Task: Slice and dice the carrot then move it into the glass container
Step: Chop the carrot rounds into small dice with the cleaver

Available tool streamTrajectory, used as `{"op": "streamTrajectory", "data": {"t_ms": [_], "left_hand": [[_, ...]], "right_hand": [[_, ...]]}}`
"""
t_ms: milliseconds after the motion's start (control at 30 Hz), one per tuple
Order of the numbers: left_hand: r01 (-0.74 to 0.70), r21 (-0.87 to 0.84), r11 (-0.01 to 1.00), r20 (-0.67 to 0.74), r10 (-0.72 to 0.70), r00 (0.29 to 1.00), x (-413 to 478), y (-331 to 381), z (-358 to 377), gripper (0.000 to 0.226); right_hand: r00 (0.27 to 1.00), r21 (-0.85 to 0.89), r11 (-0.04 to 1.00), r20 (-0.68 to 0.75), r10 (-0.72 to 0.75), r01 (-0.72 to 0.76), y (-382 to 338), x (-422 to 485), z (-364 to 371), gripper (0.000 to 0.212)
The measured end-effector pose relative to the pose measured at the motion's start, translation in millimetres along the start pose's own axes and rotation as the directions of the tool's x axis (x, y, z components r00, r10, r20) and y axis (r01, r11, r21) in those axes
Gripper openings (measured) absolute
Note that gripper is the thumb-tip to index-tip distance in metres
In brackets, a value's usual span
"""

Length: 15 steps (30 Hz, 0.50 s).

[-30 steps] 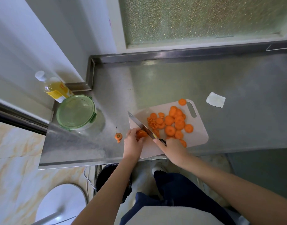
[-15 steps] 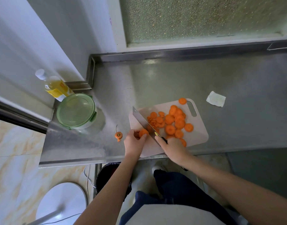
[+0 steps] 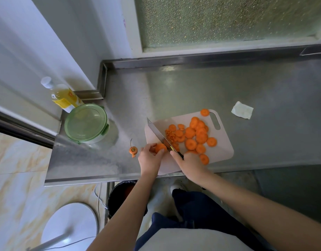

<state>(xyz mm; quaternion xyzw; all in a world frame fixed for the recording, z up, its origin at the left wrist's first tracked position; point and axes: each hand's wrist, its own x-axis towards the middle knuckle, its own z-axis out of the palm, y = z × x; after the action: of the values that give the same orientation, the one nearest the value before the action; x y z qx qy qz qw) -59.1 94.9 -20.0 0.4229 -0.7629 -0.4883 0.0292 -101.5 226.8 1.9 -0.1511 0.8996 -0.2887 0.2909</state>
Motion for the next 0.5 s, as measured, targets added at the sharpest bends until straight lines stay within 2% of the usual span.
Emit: {"op": "streamTrajectory", "data": {"t_ms": [167,500], "left_hand": [[0.05,-0.04,0.998,-0.039,-0.051,0.998,2.4,1.4,-0.7,0.025],[0.1,-0.082,0.992,-0.045,-0.104,0.994,3.3,0.3,0.0,0.022]], "right_hand": [[0.999,-0.036,0.999,0.018,0.032,-0.032,-3.4,0.8,0.2,0.064],[0.997,-0.001,0.998,0.019,0.069,-0.069,-10.3,-2.1,-13.9,0.065]]}}
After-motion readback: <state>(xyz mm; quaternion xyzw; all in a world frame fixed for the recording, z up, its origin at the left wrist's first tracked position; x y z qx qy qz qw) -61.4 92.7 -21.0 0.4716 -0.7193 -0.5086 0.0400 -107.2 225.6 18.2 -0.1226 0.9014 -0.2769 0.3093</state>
